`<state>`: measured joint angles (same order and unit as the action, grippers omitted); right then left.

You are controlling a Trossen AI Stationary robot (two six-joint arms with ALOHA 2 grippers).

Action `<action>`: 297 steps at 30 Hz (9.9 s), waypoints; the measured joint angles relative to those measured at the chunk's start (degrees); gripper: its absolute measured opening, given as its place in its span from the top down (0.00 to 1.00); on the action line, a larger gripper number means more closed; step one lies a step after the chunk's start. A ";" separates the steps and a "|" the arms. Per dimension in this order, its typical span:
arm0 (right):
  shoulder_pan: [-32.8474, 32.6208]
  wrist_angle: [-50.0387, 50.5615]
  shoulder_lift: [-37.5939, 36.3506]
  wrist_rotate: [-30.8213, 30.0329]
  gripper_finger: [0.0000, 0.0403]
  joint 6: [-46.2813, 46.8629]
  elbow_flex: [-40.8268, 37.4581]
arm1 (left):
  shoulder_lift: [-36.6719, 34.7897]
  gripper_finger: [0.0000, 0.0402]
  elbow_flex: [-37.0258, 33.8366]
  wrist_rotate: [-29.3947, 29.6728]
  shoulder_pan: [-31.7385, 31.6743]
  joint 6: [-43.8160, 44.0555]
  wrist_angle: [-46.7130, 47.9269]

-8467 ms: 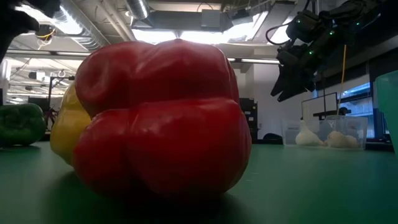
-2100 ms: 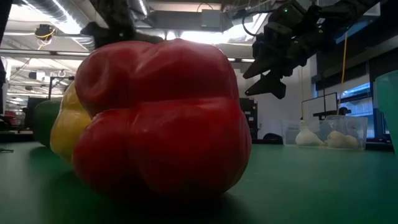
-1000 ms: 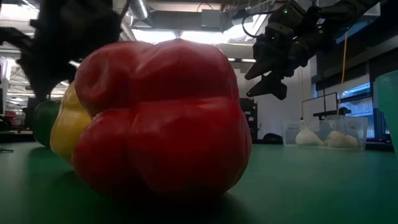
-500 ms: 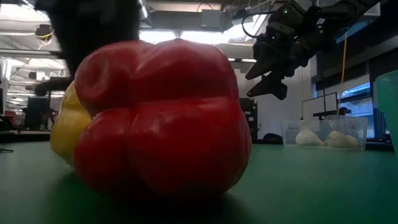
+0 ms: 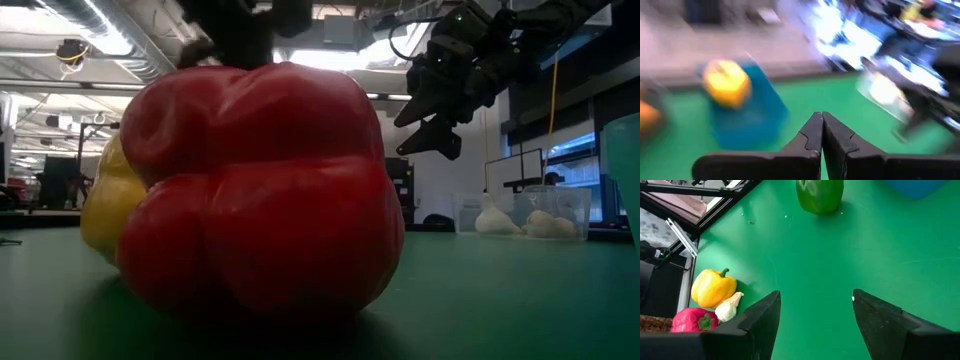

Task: Sort produce into baskets
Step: Put the green bell pepper into the blue bin, then put the yellow bell pepper into the blue bin

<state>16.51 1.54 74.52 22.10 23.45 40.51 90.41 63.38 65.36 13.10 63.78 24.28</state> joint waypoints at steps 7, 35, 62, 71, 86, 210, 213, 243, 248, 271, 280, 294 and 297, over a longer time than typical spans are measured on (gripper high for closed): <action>0.00 0.01 0.00 -0.28 0.40 0.82 0.02 | 0.20 1.00 0.62 0.65 -8.14 -0.74 9.75; 0.00 -0.07 0.00 -0.58 0.40 -1.16 0.07 | 1.76 1.00 -9.29 -42.03 -10.55 -5.48 -37.04; -2.33 -14.10 3.60 -4.60 0.40 -13.45 0.07 | -18.21 0.33 -12.50 -41.57 -6.58 -28.39 20.04; -2.29 -16.35 17.01 -0.69 0.28 -15.23 9.69 | -18.14 0.27 -20.90 -39.27 -13.77 -32.16 10.35; -1.71 -4.65 34.94 -3.47 0.18 -23.86 31.45 | -18.17 0.27 -25.54 -50.09 -22.91 -45.75 2.74; 9.03 56.04 50.34 -0.50 0.19 -50.87 90.34 | -31.37 0.32 -24.77 -77.33 -45.20 -48.25 -22.96; 9.26 60.88 47.62 4.80 0.19 -51.44 93.48 | -35.99 0.32 -22.54 -78.03 -39.96 -46.11 -14.94; -5.48 83.15 14.77 -10.88 0.19 -33.74 91.37 | -8.75 0.32 -17.53 -65.66 6.63 -58.19 -7.85; -7.32 82.91 15.06 -11.25 0.19 -33.52 89.52 | -6.95 0.32 -17.73 -70.22 3.54 -61.48 -8.57; -7.63 80.74 15.02 -10.53 0.19 -32.14 82.34 | -1.27 0.32 -17.75 -80.37 0.72 -84.45 -11.54; -7.63 80.75 15.02 -10.53 0.19 -30.82 82.36 | 1.52 0.45 -17.77 -84.40 0.61 -84.93 -17.36; -7.61 79.44 15.02 -10.51 0.19 -29.05 82.36 | 4.83 0.59 -17.77 -85.13 0.74 -86.53 -18.09; -7.61 79.41 15.03 -10.51 0.19 -29.01 82.36 | 5.13 0.62 -17.77 -85.13 0.76 -86.70 -18.60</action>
<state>8.91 80.95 89.55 11.60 -5.56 122.87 95.55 45.60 -19.77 13.87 -22.92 5.68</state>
